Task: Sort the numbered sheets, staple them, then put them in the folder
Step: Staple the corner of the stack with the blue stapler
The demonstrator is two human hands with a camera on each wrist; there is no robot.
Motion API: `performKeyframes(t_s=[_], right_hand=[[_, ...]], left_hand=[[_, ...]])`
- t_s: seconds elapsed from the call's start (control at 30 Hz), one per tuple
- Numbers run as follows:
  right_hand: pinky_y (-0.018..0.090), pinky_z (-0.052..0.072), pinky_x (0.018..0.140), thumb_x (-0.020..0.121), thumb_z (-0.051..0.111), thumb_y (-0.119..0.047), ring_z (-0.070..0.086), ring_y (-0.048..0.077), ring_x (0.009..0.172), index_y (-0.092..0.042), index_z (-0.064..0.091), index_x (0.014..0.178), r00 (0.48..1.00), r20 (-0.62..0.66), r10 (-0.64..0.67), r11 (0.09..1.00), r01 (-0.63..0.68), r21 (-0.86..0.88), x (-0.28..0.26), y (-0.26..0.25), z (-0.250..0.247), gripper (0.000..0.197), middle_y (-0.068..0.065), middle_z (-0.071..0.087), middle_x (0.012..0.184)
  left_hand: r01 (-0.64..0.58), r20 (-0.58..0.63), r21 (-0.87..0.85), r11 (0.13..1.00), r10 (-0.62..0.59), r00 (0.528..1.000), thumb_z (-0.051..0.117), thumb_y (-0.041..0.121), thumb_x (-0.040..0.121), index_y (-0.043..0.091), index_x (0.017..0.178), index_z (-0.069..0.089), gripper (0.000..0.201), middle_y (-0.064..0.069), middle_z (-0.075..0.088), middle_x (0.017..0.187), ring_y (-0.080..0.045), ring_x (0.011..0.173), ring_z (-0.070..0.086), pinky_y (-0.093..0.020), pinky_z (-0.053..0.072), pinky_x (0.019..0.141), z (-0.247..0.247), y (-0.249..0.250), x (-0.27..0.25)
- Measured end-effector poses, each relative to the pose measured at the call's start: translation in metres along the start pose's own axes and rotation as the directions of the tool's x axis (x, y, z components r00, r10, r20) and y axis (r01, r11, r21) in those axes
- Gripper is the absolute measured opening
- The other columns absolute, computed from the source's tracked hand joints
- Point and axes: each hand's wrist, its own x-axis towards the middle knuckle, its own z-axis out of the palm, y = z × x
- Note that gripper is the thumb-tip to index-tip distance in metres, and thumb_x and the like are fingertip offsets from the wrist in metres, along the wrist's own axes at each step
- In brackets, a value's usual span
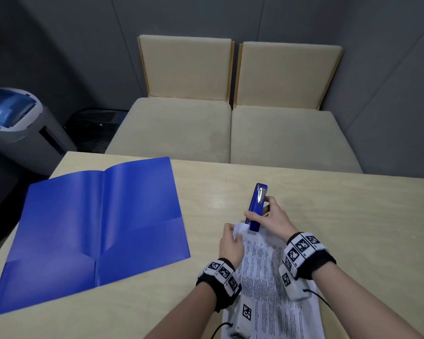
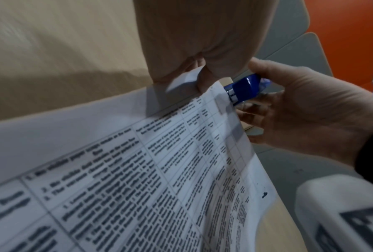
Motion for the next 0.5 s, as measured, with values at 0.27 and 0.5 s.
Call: performKeyframes(t_s=[0.27, 0.5], right_hand=[[0.037, 0.048, 0.082, 0.074, 0.074, -0.048, 0.061, 0.015, 0.077, -0.017, 0.045, 0.12, 0.997, 0.078, 0.023, 0.998, -0.019, -0.055, 0.018, 0.002, -0.007, 0.062, -0.001, 0.064, 0.084], [0.038, 0.049, 0.086, 0.07, 0.075, -0.05, 0.061, 0.014, 0.082, -0.025, 0.042, 0.114, 0.993, 0.105, -0.049, 0.985, 0.065, -0.157, 0.015, -0.001, 0.0, 0.061, -0.009, 0.063, 0.084]], left_hand=[[0.008, 0.003, -0.006, 1.0, -0.008, 1.0, 0.04, 0.008, 0.094, 0.012, 0.096, 0.04, 0.004, -0.002, 0.054, 0.08, -0.019, 0.07, 0.051, -0.031, 0.039, 0.063, -0.003, 0.0, 0.005], [-0.025, -0.011, 0.026, 0.999, 0.025, 1.0, 0.041, 0.008, 0.095, 0.011, 0.097, 0.04, 0.004, -0.001, 0.053, 0.078, -0.012, 0.065, 0.049, -0.026, 0.036, 0.056, 0.002, 0.003, 0.007]])
